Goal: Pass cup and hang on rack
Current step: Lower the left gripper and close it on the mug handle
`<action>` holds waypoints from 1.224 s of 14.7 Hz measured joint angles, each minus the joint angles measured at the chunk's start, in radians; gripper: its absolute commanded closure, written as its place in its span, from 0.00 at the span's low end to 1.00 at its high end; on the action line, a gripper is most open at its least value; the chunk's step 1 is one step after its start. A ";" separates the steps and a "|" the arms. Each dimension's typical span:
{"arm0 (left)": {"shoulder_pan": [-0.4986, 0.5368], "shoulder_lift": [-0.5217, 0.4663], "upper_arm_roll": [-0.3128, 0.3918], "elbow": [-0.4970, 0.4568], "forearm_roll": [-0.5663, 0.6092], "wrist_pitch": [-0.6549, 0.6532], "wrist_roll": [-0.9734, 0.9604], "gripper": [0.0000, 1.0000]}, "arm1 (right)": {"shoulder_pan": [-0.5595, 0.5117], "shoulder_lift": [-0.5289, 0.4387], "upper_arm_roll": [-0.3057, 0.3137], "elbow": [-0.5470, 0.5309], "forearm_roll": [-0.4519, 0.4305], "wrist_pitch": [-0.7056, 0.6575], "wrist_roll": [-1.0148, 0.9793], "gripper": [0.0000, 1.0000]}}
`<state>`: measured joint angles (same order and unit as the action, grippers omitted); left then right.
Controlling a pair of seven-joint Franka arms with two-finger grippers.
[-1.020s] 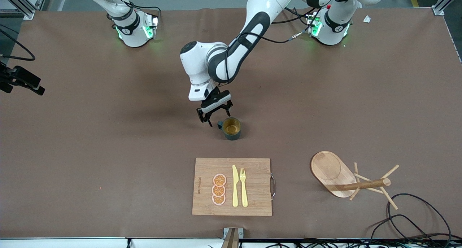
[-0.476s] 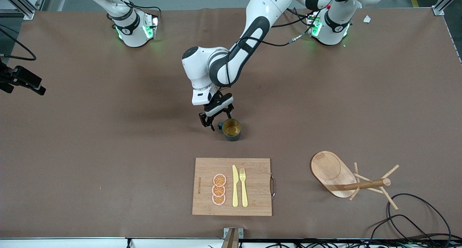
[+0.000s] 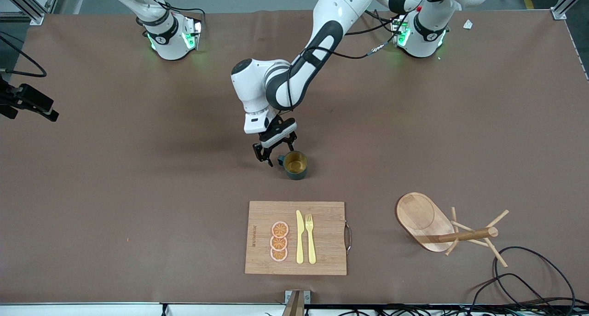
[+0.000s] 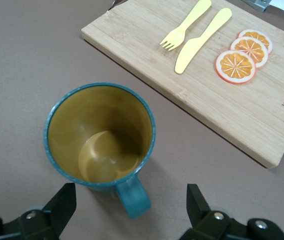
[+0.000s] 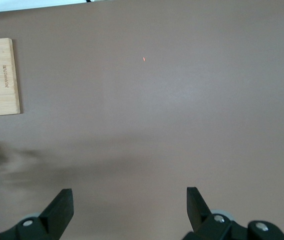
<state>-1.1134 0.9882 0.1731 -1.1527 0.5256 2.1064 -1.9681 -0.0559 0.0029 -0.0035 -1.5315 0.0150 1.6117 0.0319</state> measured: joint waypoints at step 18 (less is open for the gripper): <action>-0.011 0.035 -0.006 -0.010 0.000 -0.033 -0.094 0.19 | 0.000 0.000 0.001 0.000 0.000 0.000 0.000 0.00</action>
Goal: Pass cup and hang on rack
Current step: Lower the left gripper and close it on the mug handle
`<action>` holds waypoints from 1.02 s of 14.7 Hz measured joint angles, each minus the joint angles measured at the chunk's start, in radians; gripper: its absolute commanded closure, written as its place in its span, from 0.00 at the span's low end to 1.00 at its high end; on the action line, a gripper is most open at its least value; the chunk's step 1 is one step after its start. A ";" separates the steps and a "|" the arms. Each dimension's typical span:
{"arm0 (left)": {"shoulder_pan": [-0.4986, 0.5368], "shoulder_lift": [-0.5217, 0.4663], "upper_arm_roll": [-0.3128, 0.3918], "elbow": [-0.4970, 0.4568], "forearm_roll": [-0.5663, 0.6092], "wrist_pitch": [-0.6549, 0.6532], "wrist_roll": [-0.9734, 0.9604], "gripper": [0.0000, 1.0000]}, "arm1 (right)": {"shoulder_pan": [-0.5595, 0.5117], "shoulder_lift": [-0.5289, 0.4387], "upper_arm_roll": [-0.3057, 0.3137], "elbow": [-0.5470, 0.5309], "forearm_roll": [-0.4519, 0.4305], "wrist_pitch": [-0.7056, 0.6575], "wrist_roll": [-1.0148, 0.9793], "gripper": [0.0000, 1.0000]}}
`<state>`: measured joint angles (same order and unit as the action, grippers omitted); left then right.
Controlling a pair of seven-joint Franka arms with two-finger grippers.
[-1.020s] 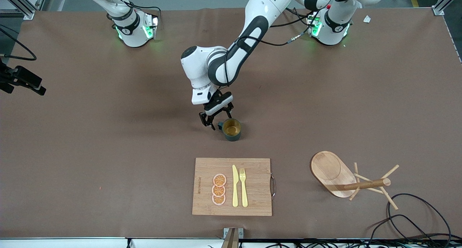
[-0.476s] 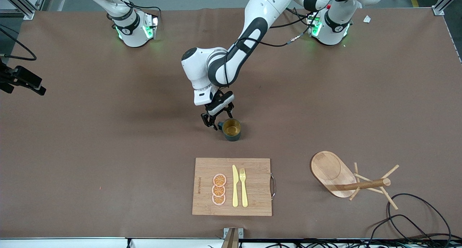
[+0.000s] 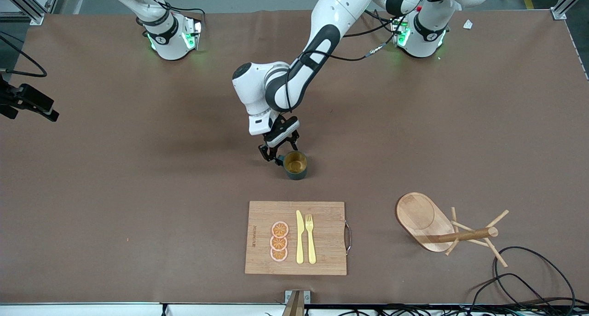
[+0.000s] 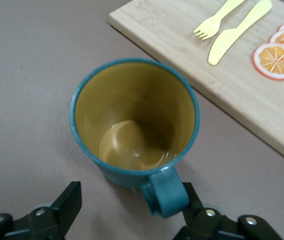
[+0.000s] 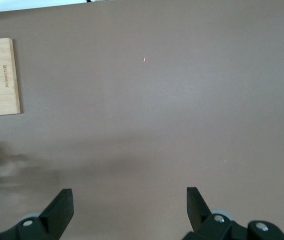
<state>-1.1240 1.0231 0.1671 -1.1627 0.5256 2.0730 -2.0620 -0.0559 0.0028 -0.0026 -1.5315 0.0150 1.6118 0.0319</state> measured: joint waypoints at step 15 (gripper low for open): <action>-0.007 0.028 0.000 0.000 0.000 -0.001 -0.002 0.37 | 0.000 0.000 0.000 0.000 0.000 -0.001 0.000 0.00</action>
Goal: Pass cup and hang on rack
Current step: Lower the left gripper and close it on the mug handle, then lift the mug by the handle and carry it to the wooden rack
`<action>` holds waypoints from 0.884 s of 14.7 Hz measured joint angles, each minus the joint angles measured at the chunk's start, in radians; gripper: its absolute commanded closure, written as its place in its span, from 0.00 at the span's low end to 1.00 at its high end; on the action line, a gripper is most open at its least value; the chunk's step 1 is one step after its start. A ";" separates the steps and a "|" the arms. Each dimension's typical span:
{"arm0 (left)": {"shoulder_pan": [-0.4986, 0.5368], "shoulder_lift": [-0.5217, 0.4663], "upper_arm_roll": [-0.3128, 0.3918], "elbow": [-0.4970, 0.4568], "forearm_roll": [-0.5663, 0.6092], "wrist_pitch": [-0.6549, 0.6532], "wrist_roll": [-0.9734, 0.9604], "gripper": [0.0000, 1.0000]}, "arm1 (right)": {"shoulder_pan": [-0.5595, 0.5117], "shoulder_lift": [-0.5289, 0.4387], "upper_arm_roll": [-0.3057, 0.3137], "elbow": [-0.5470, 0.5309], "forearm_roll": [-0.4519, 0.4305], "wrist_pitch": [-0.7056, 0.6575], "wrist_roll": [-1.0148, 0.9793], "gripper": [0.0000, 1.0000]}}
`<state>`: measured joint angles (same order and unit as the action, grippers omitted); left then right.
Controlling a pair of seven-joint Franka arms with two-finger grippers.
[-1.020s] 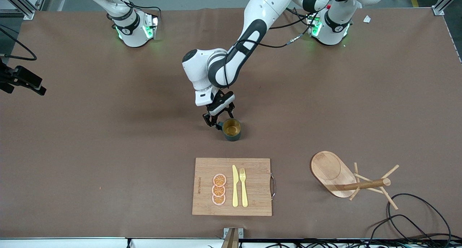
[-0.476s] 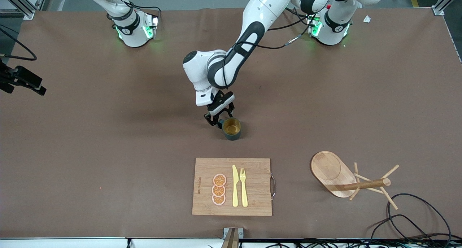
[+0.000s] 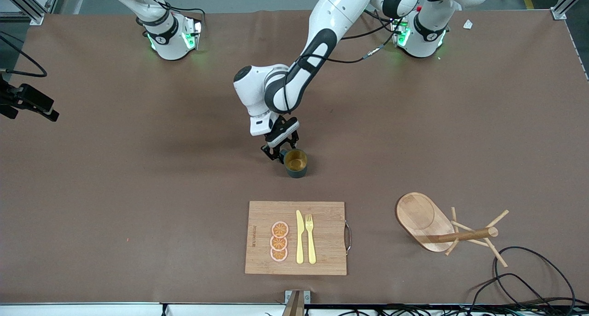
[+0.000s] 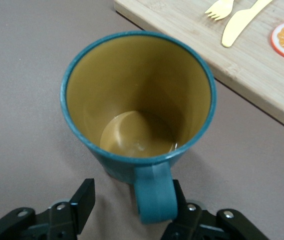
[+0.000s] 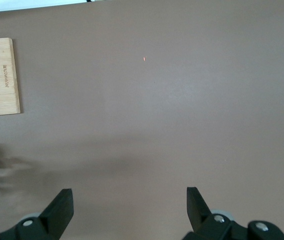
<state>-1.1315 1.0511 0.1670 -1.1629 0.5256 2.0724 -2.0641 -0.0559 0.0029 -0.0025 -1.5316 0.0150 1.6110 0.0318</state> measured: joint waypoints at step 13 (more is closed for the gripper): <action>-0.005 0.003 0.001 0.002 0.000 0.000 0.000 0.94 | 0.000 0.000 0.000 0.000 0.000 0.000 0.000 0.00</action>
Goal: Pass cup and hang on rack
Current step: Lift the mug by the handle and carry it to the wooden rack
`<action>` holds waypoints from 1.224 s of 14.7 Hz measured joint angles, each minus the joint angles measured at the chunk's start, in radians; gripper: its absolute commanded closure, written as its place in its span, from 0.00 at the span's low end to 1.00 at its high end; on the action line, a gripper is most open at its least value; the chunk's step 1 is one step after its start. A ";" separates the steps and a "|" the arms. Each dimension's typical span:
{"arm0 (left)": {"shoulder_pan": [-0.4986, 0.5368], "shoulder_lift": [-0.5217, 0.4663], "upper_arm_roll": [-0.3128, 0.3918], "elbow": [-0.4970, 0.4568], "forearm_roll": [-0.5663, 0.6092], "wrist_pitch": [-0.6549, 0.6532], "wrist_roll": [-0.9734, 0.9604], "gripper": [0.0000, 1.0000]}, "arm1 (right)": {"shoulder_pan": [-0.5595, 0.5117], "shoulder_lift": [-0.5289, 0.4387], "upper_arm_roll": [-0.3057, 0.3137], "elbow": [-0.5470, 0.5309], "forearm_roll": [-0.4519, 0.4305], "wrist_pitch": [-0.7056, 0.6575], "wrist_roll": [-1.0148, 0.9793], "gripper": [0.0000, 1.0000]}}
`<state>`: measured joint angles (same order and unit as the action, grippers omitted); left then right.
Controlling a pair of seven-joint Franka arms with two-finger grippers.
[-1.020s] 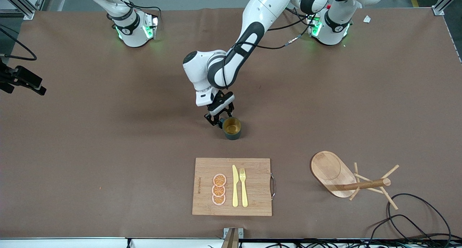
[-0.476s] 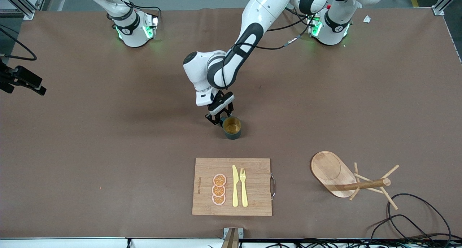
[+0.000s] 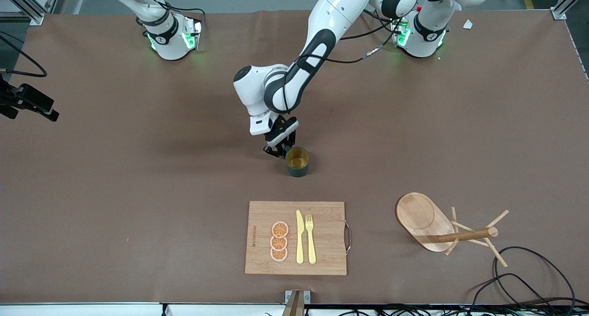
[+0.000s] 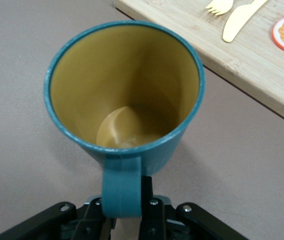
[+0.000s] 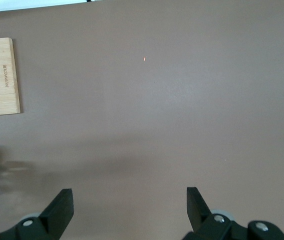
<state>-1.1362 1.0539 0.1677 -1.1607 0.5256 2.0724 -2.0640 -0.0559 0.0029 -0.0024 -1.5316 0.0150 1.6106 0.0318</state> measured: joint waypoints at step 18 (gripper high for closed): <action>0.309 -0.380 0.013 0.035 -0.524 -0.009 0.363 1.00 | 0.000 0.000 0.000 0.000 0.000 -0.001 0.000 0.00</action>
<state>-0.8268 0.6741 0.1810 -1.1260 0.0013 2.0630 -1.7006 -0.0559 0.0029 -0.0022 -1.5315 0.0150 1.6101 0.0318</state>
